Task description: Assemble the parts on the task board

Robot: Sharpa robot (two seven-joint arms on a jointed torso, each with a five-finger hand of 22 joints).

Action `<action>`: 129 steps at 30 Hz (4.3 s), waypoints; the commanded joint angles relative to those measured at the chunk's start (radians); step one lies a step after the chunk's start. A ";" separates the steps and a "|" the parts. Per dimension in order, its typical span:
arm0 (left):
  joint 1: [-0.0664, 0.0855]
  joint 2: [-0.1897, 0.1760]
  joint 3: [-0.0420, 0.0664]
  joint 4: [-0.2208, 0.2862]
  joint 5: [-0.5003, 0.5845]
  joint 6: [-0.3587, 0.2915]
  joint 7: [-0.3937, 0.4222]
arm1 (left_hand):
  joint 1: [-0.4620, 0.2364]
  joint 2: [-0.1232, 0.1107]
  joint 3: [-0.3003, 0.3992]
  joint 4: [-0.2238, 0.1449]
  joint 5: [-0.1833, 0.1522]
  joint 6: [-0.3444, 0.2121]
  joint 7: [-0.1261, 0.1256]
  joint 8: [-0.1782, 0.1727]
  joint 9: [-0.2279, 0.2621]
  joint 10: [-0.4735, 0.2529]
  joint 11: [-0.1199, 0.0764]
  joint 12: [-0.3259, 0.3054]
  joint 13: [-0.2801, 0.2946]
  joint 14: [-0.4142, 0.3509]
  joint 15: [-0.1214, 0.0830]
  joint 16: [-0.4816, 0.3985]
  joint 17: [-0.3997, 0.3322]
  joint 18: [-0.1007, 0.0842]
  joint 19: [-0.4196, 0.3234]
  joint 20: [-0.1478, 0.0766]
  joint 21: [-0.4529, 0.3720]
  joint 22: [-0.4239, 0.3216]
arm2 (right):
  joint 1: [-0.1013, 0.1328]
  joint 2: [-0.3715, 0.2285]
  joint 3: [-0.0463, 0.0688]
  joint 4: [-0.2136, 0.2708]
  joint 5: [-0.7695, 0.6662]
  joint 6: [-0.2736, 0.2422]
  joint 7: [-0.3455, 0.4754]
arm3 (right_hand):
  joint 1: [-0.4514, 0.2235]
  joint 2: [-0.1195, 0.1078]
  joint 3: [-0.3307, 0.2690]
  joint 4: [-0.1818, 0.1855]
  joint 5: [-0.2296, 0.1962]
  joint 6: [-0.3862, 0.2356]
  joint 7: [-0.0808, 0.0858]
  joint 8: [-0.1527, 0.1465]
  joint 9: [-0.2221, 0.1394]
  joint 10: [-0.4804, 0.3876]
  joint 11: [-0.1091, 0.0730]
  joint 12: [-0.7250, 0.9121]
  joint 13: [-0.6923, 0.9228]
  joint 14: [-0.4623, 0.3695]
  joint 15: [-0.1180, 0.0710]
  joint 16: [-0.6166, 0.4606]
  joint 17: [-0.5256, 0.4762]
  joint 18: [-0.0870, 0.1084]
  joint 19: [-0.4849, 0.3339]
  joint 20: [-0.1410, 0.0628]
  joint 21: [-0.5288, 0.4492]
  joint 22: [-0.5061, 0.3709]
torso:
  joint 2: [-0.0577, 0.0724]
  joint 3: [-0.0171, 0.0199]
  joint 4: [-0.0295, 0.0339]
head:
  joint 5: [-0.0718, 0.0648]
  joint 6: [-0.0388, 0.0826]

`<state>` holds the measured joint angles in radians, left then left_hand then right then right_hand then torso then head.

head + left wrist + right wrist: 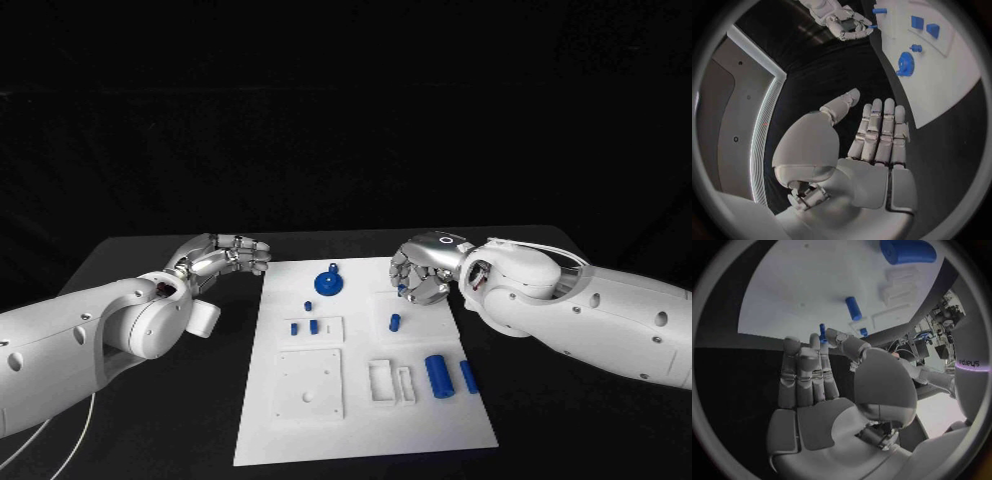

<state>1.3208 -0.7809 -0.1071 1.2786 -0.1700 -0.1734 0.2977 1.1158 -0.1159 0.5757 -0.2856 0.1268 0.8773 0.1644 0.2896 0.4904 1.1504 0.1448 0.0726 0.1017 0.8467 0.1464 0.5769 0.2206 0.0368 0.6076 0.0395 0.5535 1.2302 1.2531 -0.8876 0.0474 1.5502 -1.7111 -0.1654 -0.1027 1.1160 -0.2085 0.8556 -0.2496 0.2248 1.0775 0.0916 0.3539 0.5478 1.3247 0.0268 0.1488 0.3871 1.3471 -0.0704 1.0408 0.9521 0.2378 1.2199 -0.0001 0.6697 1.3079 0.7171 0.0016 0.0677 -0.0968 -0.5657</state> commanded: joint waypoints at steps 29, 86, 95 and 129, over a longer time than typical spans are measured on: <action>0.001 0.053 0.001 -0.016 0.026 -0.030 0.016 | 0.005 0.012 -0.004 0.000 0.009 0.000 -0.005 0.006 -0.002 -0.003 0.000 -0.001 -0.003 0.012 -0.001 -0.008 0.006 0.018 0.001 0.005 -0.006 0.003 | -0.095 0.180 -0.031 0.107 -0.044 -0.073 0.064 | 0.007 0.008 0.001 -0.003 0.016 0.002 0.000 0.002 0.007 0.011 -0.002 0.000 0.008 -0.019 -0.016 0.008 -0.003 0.024 0.005 -0.008 0.005 0.011 | -0.012 -0.0069 0.0105 | 0.158 -0.028; 0.001 0.042 0.001 -0.011 0.026 -0.017 0.010 | 0.004 0.011 -0.005 0.000 0.010 -0.002 -0.004 0.006 -0.003 -0.004 0.000 -0.002 -0.006 0.012 -0.001 -0.014 0.010 0.017 0.001 0.006 -0.009 0.005 | -0.136 0.174 -0.071 0.087 -0.134 -0.033 0.037 | 0.007 0.011 -0.003 -0.011 0.019 0.002 -0.001 0.001 0.012 0.012 -0.002 -0.001 0.015 -0.019 -0.016 0.011 -0.005 0.024 0.006 -0.009 0.005 0.012 | -0.012 -0.0049 0.0088 | 0.184 -0.066; 0.001 0.042 0.001 -0.010 0.026 -0.015 0.009 | 0.004 0.011 -0.005 0.000 0.010 -0.002 -0.004 0.006 -0.003 -0.004 0.000 -0.002 -0.006 0.012 -0.001 -0.015 0.010 0.017 0.001 0.006 -0.010 0.006 | -0.136 0.186 -0.085 0.083 -0.114 -0.036 0.050 | 0.005 0.010 -0.004 -0.011 0.019 0.002 0.000 0.001 0.013 0.010 -0.002 -0.002 0.016 -0.019 -0.016 0.012 -0.005 0.024 0.005 -0.008 0.005 0.012 | -0.013 -0.0045 0.0088 | 0.185 -0.068; 0.001 0.038 0.001 -0.013 0.026 -0.005 0.003 | 0.003 0.009 -0.006 0.000 0.010 -0.005 -0.002 0.006 -0.004 -0.007 0.002 -0.003 -0.009 0.010 0.000 -0.020 0.013 0.016 0.000 0.006 -0.013 0.007 | -0.133 0.135 -0.067 0.120 0.008 -0.142 0.052 | -0.037 -0.062 -0.229 -0.032 0.115 -0.170 0.076 -0.101 -0.033 -0.189 0.071 -0.083 -0.067 -0.029 0.053 0.031 -0.024 0.024 -0.001 -0.006 -0.002 0.012 | -0.014 -0.0039 0.0083 | 0.169 -0.054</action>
<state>1.3210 -0.7436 -0.1073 1.2648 -0.1490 -0.1929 0.2957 1.1199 -0.1119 0.5757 -0.2856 0.1307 0.8773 0.1644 0.2896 0.4874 1.1505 0.1448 0.0726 0.0940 0.8533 0.1456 0.5613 0.2327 0.0361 0.6076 0.0395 0.5456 1.2358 1.1175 -0.7470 -0.0257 1.6639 -1.7286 -0.2863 -0.0396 1.0802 -0.2627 0.6330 -0.2817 0.3337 0.9136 0.1691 0.2571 0.5158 1.1416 0.0982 0.0607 0.3214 1.3180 -0.0262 1.0667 0.9280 0.2357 1.2174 -0.0016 0.6696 1.3073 0.7040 -0.0022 0.0763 0.0753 -0.6231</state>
